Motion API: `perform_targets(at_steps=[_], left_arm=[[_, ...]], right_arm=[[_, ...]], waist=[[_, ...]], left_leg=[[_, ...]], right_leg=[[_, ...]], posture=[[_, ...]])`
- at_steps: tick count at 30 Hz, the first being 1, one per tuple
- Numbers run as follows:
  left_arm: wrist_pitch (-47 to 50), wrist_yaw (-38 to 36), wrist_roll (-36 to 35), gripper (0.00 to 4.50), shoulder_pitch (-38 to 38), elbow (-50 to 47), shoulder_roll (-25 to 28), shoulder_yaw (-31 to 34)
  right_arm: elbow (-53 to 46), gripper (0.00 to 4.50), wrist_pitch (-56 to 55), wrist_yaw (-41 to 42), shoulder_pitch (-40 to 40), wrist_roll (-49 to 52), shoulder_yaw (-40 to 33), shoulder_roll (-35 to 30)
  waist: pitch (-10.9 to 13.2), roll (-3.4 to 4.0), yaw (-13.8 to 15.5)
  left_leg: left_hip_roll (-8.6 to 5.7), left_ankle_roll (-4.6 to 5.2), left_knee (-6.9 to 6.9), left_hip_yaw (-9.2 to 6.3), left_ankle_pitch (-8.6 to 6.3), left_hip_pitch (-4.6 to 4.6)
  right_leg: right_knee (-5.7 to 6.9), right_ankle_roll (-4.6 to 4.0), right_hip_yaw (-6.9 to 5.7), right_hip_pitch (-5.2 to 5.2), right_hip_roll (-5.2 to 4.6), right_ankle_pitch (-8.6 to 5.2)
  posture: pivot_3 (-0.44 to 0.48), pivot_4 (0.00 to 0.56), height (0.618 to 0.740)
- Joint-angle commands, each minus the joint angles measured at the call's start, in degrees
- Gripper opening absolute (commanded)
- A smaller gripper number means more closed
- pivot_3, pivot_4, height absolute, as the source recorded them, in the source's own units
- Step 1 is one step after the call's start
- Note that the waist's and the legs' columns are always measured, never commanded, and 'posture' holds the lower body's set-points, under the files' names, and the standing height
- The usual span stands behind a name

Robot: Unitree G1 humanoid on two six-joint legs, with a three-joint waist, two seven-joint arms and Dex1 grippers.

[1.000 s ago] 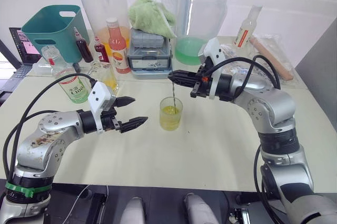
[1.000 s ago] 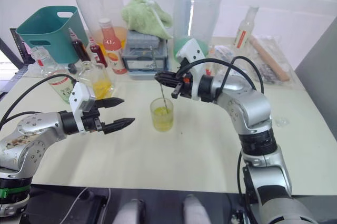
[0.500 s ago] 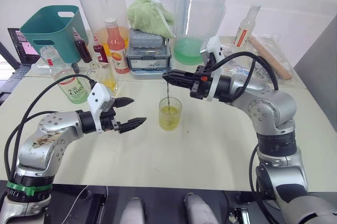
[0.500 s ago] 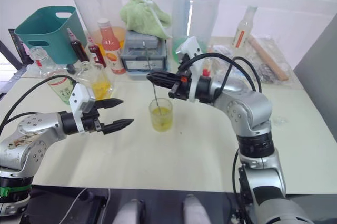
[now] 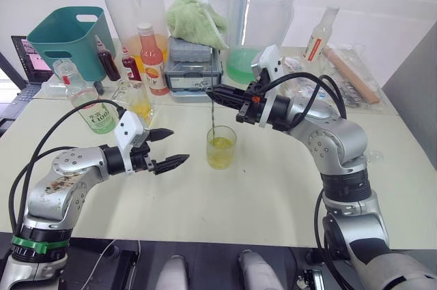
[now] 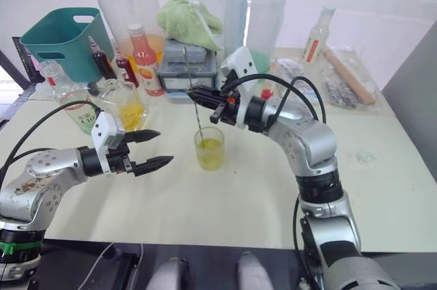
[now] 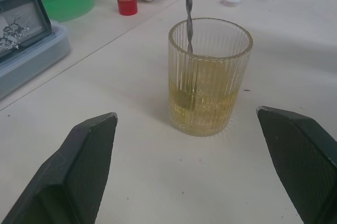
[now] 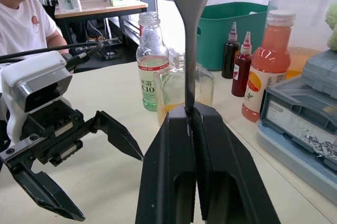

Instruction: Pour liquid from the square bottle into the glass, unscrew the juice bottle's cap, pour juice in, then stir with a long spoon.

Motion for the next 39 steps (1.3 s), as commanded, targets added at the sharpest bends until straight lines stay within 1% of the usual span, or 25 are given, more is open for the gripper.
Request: perform_targets(at_steps=[1, 5, 10, 19, 28, 35, 39], left_arm=[[-1.77, -0.87, 0.1, 4.49, 0.76, -0.55, 0.17, 0.77], [-2.88, -1.48, 0.63, 4.49, 0.44, 0.9, -0.03, 0.33], [-2.8, -1.38, 0.81, 4.49, -0.55, 1.11, -0.43, -0.19], [-2.46, -1.1, 1.1, 4.49, -1.62, 1.19, -0.9, -0.74], [-2.92, -1.07, 1.8, 4.49, -2.62, 2.34, -1.61, -1.31], [-3.17, -0.94, 1.83, 4.49, -1.42, 1.29, -1.92, -1.12], [-3.31, -0.93, 2.0, 4.49, -1.11, 1.11, -2.14, -1.21]], right_arm=[[-2.07, 0.0, -0.49, -0.17, 0.7, -0.16, -2.11, -2.25], [-3.94, 0.0, 1.85, 0.81, 1.32, 1.68, -3.08, -5.13], [-4.72, 0.0, 2.64, 0.01, 1.63, 2.75, -4.02, -4.9], [-8.65, 0.0, 9.35, -0.21, 1.18, 10.65, -7.62, -5.96], [-8.38, 0.0, 8.17, 0.13, -1.6, 10.57, -9.07, -8.97], [-8.15, 0.0, 8.57, 2.13, -3.04, 10.24, -9.12, -12.77], [-8.14, 0.0, 8.75, 2.38, -3.74, 10.31, -8.98, -13.7]], waist=[[0.0, 0.0, 0.0], [0.0, 0.0, 0.2], [0.0, 0.0, -0.08], [0.0, 0.0, 0.02], [0.0, 0.0, 0.02], [0.0, 0.0, 0.03], [0.0, 0.0, 0.0]], left_leg=[[0.0, 0.0, 0.0, 0.0, 0.0, 0.0], [-0.01, 0.0, 0.0, 0.01, 0.0, -0.02], [0.01, 0.0, 0.0, 0.0, 0.0, 0.01], [0.0, 0.0, 0.0, 0.0, 0.0, 0.0], [0.0, 0.0, 0.0, 0.0, 0.0, 0.0], [0.0, 0.0, 0.0, 0.0, 0.0, -0.01], [0.0, 0.0, 0.0, 0.0, 0.0, 0.0]], right_leg=[[0.0, 0.0, 0.0, 0.0, 0.0, 0.0], [-0.03, 0.0, 0.0, 0.01, -0.02, 0.0], [0.0, 0.12, 0.0, 0.01, 0.01, -0.08], [-0.01, 0.09, 0.0, 0.02, 0.0, -0.06], [-0.02, 0.14, 0.0, 0.02, 0.0, -0.09], [-0.03, 0.15, 0.0, 0.02, -0.01, -0.1], [-0.03, 0.16, 0.0, 0.02, 0.0, -0.1]], posture=[[0.0, 0.15, 0.719], [0.0, 0.15, 0.719], [0.0, 0.15, 0.719], [0.0, 0.15, 0.719], [0.0, 0.15, 0.719], [0.0, 0.15, 0.719], [0.0, 0.15, 0.719]])
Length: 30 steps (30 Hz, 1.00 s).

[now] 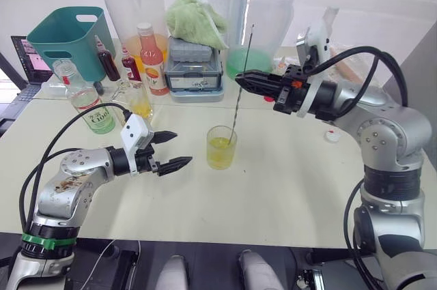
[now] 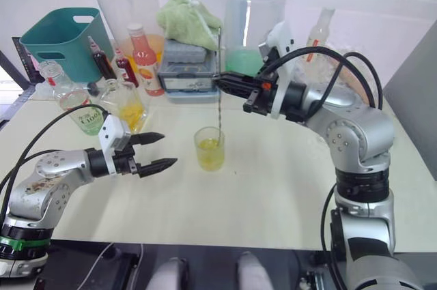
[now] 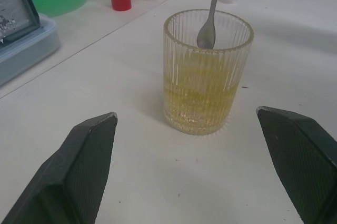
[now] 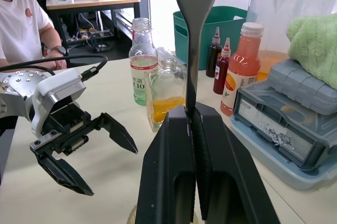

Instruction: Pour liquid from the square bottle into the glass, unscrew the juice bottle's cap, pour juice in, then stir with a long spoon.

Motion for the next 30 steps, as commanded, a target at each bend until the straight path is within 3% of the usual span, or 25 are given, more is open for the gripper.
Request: perform_targets(at_steps=[1, 14, 19, 25, 30], left_arm=[[-1.53, 0.25, 0.1, 4.49, -0.02, -1.98, -0.13, 0.66], [-0.78, 0.27, -1.11, 4.49, -0.93, -1.84, 0.14, 2.16], [-0.77, -1.34, -2.79, 4.49, -0.97, -2.65, 1.0, 3.46], [-3.5, -3.28, -4.64, 4.49, -0.53, -3.95, 1.85, 6.77], [-4.17, -4.79, -5.57, 4.49, 0.33, -4.59, 2.73, 8.23]], right_arm=[[-1.43, 0.0, -0.48, 0.37, -1.98, 1.08, -1.52, -1.17], [-0.41, 0.0, 4.82, -0.46, -5.4, 11.31, -9.18, -4.04], [0.29, 0.0, 8.25, -0.8, -8.42, 14.67, -11.58, -8.47], [7.31, 0.0, 13.53, -7.3, -16.23, 15.89, -15.3, -13.64], [10.86, 0.0, 21.13, -5.34, -19.3, 18.29, -14.66, -20.44]], waist=[[0.0, 0.0, -0.02], [0.01, 0.0, 0.03], [0.01, -0.01, 0.02], [0.02, 0.01, 0.02], [0.02, 0.01, 0.04]], left_leg=[[0.0, 0.0, 0.0, 0.0, 0.0, 0.0], [0.0, 0.0, 0.0, 0.0, 0.0, -0.01], [0.0, 0.0, 0.0, 0.0, 0.0, -0.01], [0.0, 0.0, 0.0, 0.03, 0.0, -0.01], [0.0, 0.02, -0.07, 0.05, -0.01, -0.02]], right_leg=[[0.0, 0.0, 0.0, 0.0, 0.0, 0.0], [-0.01, -0.02, 0.0, 0.0, -0.01, 0.02], [-0.04, 0.01, 0.0, 0.01, -0.01, -0.01], [-0.03, -0.02, 0.02, -0.02, -0.02, 0.0], [-0.14, -0.09, 0.03, -0.03, -0.04, -0.01]], posture=[[0.0, 0.15, 0.719], [0.0, 0.15, 0.719], [0.0, 0.15, 0.719], [0.0, 0.15, 0.719], [0.0, 0.15, 0.719]])
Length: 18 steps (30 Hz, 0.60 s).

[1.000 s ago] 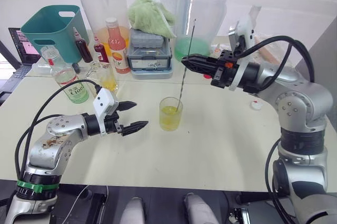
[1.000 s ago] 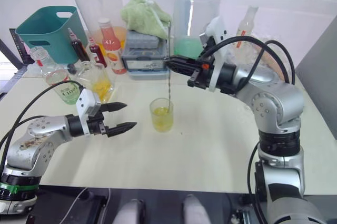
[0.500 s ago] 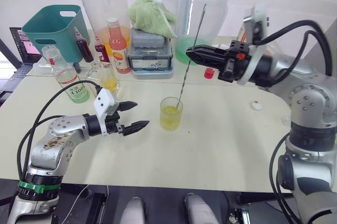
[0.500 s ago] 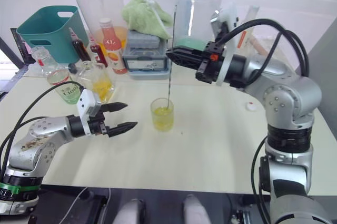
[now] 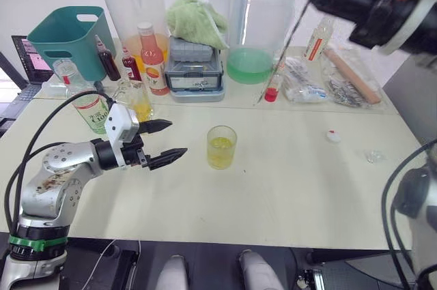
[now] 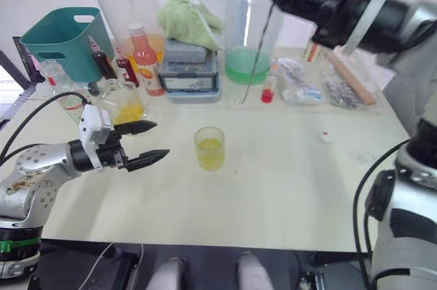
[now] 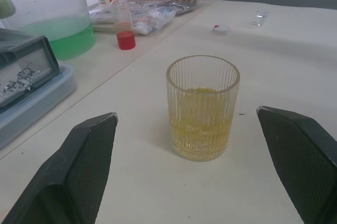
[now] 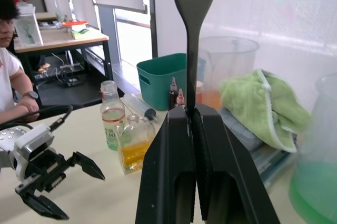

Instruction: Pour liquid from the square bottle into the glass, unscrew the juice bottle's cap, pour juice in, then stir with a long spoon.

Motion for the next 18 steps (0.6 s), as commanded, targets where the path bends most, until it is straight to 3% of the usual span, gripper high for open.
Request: perform_targets(at_steps=[1, 6, 12, 18], left_arm=[[-1.87, -0.99, -1.56, 4.49, 0.17, -2.36, 0.55, 1.95], [-1.23, -1.3, -3.83, 4.49, 0.97, -3.34, 0.71, 3.73], [1.47, 0.07, -4.47, 4.49, 2.97, -6.2, 1.39, 2.32], [1.45, 1.45, -5.71, 4.49, 6.5, -10.66, 0.48, 2.55]], right_arm=[[0.86, 0.0, 4.94, 1.43, -1.6, 2.56, -1.1, -3.52], [6.05, 0.0, 20.93, 5.77, -0.01, 0.93, 8.95, -14.26], [1.09, 0.0, 22.86, 4.8, 9.09, -4.36, 18.58, -15.8], [6.97, 0.0, 19.63, 4.58, 12.53, -14.2, 30.54, -15.24]], waist=[[0.0, 0.0, -0.01], [0.04, -0.01, 0.12], [0.13, 0.09, -0.24], [0.22, 0.16, 0.03]], left_leg=[[0.0, 0.0, 0.0, 0.01, 0.0, -0.01], [-0.01, 0.0, -0.02, 0.03, 0.0, -0.01], [-0.01, 0.0, -0.01, 0.14, 0.0, 0.03], [0.0, 0.0, -0.01, 0.11, 0.0, -0.35]], right_leg=[[-0.01, 0.01, 0.0, -0.01, 0.0, -0.01], [-0.06, -0.03, 0.01, -0.03, -0.04, -0.04], [-0.01, 0.1, 0.09, -0.08, -0.05, -0.09], [0.06, -0.18, 0.07, -0.47, -0.02, 0.09]], posture=[[0.0, 0.15, 0.719], [0.0, 0.15, 0.719], [0.0, 0.15, 0.719], [0.0, 0.15, 0.719]])
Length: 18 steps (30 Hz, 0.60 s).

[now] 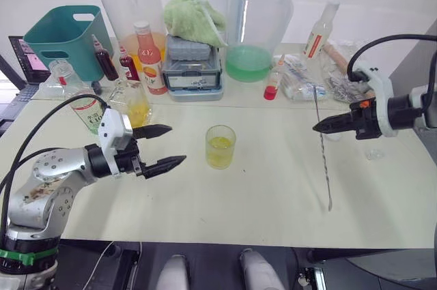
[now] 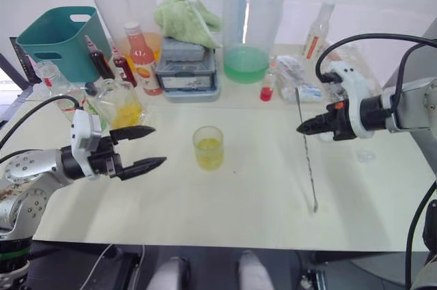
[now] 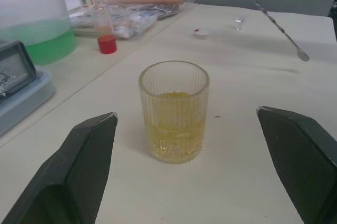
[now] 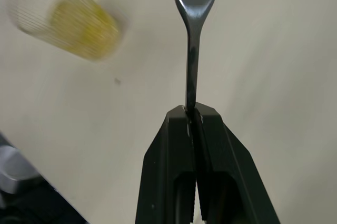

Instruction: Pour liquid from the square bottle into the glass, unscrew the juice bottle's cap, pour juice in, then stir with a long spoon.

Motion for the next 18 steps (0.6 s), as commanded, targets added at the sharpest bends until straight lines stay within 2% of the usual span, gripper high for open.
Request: perform_targets(at_steps=[1, 7, 11, 16, 18], left_arm=[[-0.44, 1.13, -0.94, 4.49, 0.88, -2.78, -0.27, 0.84], [-0.14, 2.67, -1.79, 4.49, 3.48, -5.22, -0.47, 1.66], [-0.07, 1.94, -1.98, 4.49, 6.5, -6.24, 1.24, 2.47], [1.05, 3.74, -2.93, 4.49, 6.91, -6.28, 1.88, 3.91], [0.67, 4.64, -0.33, 4.5, 6.88, -5.93, 2.61, 2.83]], right_arm=[[4.27, 0.0, -3.67, 0.38, 0.06, -5.93, 4.3, 1.69], [17.23, 0.0, -9.04, 0.49, -4.07, -13.57, 6.38, 10.06], [27.55, 0.0, -14.25, -0.25, -5.98, -19.82, 7.0, 15.85], [41.01, 0.0, -17.38, -1.86, -8.73, -24.69, 4.03, 21.32], [43.48, 0.68, -17.79, -0.95, -9.41, -25.67, 3.54, 22.21]], waist=[[0.02, 0.0, -0.01], [0.03, 0.03, -0.27], [0.03, 0.03, -0.19], [0.04, 0.03, -0.01], [0.04, 0.04, 0.0]], left_leg=[[-0.03, 0.0, 0.03, 0.03, 0.0, -0.02], [-0.02, 0.0, 0.16, 0.04, 0.01, -0.13], [-0.02, 0.0, 0.16, 0.01, 0.01, -0.15], [-0.04, -0.01, 0.2, 0.0, 0.01, -0.21], [-0.04, -0.01, 0.2, -0.01, 0.01, -0.22]], right_leg=[[-0.01, -0.02, 0.03, -0.01, -0.02, 0.04], [0.04, 0.12, 0.04, -0.11, 0.0, 0.08], [0.04, 0.01, 0.04, -0.1, 0.03, 0.15], [0.04, -0.02, 0.03, -0.11, 0.03, 0.19], [0.04, -0.02, 0.02, -0.11, 0.03, 0.2]], posture=[[0.0, 0.15, 0.719], [0.0, 0.15, 0.719], [0.0, 0.15, 0.719], [0.0, 0.15, 0.719], [0.0, 0.15, 0.719]])
